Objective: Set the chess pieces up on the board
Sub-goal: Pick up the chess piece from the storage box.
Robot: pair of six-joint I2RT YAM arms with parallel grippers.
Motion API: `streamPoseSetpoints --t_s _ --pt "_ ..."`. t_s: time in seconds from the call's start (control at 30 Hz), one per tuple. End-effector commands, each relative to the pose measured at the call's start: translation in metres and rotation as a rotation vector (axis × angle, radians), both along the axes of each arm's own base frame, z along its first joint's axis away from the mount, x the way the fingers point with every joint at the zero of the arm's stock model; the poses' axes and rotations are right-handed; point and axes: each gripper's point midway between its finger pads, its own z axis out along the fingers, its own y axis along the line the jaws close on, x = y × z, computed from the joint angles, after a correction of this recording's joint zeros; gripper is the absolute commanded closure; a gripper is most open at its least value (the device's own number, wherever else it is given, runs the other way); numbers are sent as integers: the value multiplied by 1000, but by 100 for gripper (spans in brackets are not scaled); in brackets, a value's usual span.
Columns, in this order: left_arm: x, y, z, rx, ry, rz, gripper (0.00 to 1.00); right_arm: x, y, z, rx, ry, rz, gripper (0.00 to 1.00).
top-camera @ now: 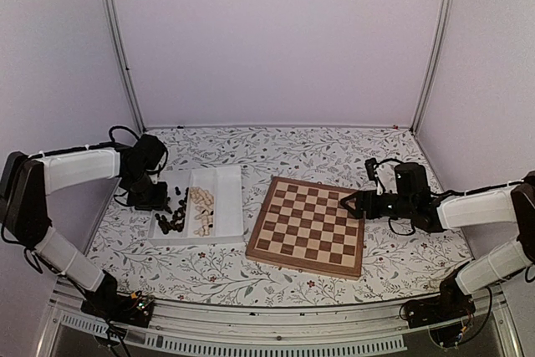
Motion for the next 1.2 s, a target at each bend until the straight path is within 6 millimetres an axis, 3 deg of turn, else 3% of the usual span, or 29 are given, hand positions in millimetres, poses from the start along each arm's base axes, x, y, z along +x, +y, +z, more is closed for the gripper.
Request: streamPoseSetpoints --t_s 0.0,0.53,0.83,1.03,1.17 --pt "3 3 -8 -15 16 8 67 1 8 2 9 -14 32 21" --pt "-4 1 -13 -17 84 17 75 3 15 -7 13 18 59 21" --pt "-6 0 -20 -19 111 10 85 2 17 -9 18 27 69 22" --pt "-1 -1 -3 -13 84 -7 89 1 18 -8 21 25 73 22" --pt "10 -1 36 -5 0 -16 91 2 19 0 28 21 77 23"
